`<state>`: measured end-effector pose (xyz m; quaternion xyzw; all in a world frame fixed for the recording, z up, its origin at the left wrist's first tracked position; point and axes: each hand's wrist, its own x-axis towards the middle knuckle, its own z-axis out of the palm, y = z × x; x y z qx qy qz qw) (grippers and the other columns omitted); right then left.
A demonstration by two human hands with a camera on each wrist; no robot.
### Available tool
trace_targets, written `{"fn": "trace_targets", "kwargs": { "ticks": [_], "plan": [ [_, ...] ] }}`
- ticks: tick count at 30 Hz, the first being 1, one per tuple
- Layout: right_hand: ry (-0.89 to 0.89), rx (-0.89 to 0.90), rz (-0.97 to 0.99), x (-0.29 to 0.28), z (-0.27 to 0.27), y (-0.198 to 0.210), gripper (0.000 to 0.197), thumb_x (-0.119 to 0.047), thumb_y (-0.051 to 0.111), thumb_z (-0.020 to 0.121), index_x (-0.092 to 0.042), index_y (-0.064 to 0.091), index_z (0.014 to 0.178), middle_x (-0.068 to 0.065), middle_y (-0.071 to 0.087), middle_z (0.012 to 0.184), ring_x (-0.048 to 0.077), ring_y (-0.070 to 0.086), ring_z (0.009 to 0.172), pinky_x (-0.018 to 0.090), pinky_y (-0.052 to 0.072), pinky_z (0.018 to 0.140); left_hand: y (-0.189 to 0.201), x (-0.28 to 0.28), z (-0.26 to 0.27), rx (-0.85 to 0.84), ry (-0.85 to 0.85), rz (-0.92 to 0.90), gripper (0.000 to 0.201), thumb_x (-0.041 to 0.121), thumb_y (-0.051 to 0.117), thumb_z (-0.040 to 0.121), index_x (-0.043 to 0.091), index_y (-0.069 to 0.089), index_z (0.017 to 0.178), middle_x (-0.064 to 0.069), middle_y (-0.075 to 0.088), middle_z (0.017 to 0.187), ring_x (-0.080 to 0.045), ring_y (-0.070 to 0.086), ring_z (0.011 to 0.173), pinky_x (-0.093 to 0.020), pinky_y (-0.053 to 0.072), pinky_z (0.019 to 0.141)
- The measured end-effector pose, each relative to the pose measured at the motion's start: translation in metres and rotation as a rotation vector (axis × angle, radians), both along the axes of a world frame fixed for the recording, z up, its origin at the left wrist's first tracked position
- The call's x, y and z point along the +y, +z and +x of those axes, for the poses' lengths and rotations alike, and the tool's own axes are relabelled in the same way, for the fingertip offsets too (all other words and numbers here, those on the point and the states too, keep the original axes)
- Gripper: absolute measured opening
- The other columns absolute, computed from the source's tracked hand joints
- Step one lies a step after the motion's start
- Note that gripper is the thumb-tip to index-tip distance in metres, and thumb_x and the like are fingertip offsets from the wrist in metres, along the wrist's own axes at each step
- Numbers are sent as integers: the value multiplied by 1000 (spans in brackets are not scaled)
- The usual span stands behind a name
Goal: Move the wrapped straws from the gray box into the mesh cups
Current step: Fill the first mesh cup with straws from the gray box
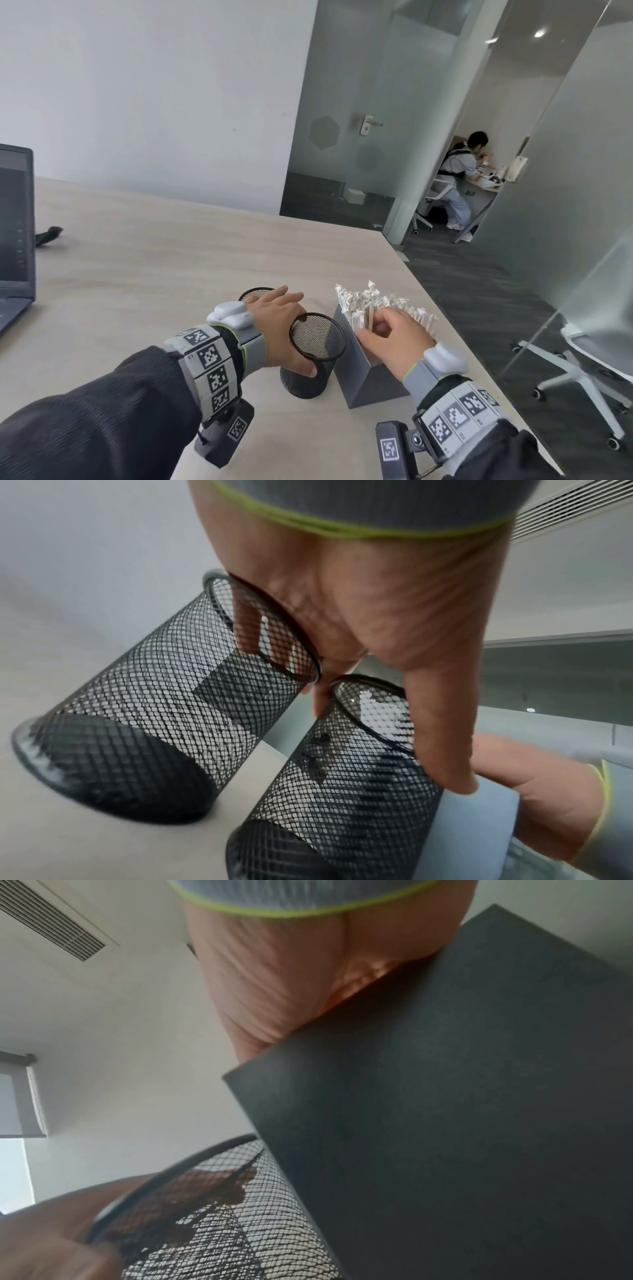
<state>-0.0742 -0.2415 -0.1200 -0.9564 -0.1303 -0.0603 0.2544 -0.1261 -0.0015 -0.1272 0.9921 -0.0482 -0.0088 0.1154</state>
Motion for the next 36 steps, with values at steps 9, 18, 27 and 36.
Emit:
{"fn": "trace_targets", "kwargs": {
  "ticks": [9, 18, 27, 36],
  "plan": [
    [-2, 23, -174, 13, -8, 2, 55, -76, 58, 69, -22, 49, 79, -8, 49, 91, 18, 54, 84, 36, 47, 75, 0, -1, -1, 12, -5, 43, 108, 96, 52, 45, 39, 41, 137, 23, 18, 160, -8, -2, 151, -51, 14, 120],
    [26, -74, -132, 14, -18, 3, 34, -59, 53, 88, -26, 55, 98, -9, 53, 85, 21, 54, 79, 32, 43, 66, -2, -1, -1, -15, -13, 65, 112, 100, 46, 42, 41, 40, 136, 23, 21, 158, -9, 1, 152, -51, 17, 118],
    [46, 18, -137, 13, -22, 9, 36, -66, 51, 82, -31, 50, 91, -4, 57, 63, 21, 58, 65, 32, 44, 58, -4, -2, -1, -45, -12, 61, 109, 99, 47, 43, 40, 42, 135, 22, 24, 157, -11, 5, 151, -50, 18, 118],
    [25, -11, 139, 14, -21, 11, 23, -33, 70, 85, -13, 60, 84, 0, 60, 96, 26, 60, 86, 32, 47, 77, -7, -1, 0, -62, -13, 54, 110, 99, 44, 41, 40, 42, 134, 22, 25, 157, -11, 5, 151, -50, 16, 118]
  ]
}}
